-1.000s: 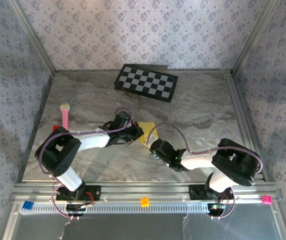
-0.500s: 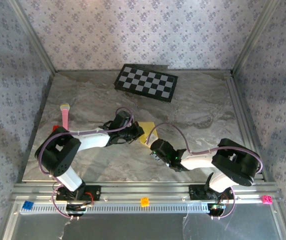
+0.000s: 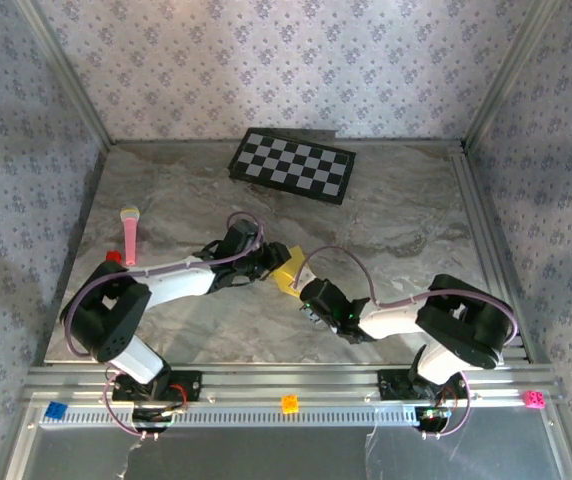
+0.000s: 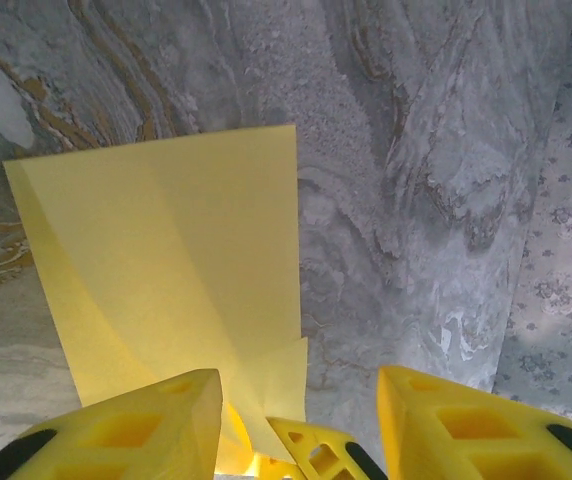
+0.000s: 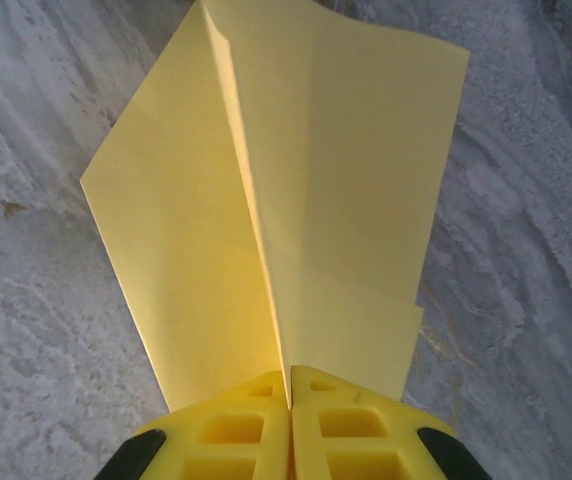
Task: Fold a paper plane with a square sheet of paper (pick it up from the middle)
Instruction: Fourth fold the wing at the center of the table.
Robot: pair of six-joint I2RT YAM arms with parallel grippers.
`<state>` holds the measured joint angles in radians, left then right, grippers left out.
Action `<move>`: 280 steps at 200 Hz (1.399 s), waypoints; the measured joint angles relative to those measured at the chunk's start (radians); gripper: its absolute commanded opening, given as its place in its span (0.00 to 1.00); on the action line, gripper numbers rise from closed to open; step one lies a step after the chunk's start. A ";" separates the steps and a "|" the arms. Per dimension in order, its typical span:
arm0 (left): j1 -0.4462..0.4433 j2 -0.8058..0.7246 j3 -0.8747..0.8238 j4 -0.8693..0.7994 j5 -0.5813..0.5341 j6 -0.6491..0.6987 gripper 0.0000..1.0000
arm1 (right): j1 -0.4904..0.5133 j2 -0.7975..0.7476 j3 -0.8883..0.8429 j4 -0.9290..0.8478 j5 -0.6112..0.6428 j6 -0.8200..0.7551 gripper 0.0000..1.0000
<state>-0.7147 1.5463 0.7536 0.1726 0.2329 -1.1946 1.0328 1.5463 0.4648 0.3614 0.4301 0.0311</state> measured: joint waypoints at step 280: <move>0.029 -0.053 -0.040 -0.043 -0.051 0.011 0.34 | -0.156 0.006 -0.018 0.112 -0.292 0.214 0.04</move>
<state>-0.6861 1.4929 0.7139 0.1299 0.1818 -1.1831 0.8768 1.5528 0.4473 0.4736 0.1383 0.2447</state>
